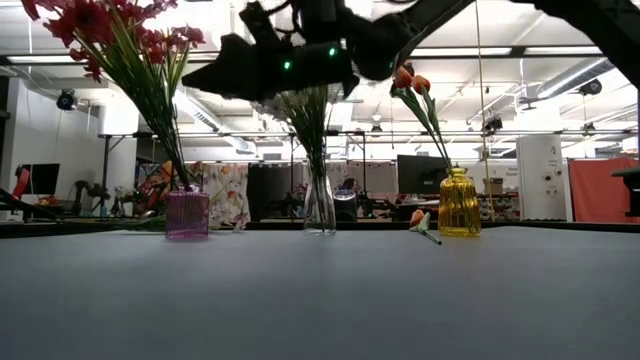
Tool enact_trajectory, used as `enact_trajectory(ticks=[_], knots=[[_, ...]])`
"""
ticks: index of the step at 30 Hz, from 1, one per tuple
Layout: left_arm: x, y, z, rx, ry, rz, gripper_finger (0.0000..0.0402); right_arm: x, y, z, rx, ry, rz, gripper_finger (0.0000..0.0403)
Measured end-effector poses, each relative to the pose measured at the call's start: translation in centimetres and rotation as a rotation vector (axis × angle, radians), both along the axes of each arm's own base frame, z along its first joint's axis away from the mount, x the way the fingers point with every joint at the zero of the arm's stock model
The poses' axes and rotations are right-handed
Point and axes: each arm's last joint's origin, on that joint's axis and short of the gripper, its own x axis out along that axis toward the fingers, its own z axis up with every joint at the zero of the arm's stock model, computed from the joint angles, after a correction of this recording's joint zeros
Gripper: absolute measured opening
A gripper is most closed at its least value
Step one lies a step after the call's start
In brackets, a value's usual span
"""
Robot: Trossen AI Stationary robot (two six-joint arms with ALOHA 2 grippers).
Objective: Sort flowers into vase by color
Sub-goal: Put the orange tulip into the yellow vase
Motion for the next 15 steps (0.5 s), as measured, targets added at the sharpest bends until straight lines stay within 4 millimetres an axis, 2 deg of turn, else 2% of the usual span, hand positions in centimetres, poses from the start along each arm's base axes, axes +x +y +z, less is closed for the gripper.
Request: enact_trajectory(ticks=[6,11,15], knots=[[0.1,0.0,0.0,-0.014,-0.009,0.003,0.0137,-1.9,2.3,2.3,-0.011,0.179,0.050,0.0265],[0.2,-0.1,0.0,-0.022,-0.013,0.003,0.0137,-4.7,5.0,4.9,0.020,0.327,0.103,0.0270],[0.2,-0.1,0.0,-0.027,-0.006,0.000,0.0137,-6.9,6.7,6.4,0.114,0.434,0.110,0.0267]])
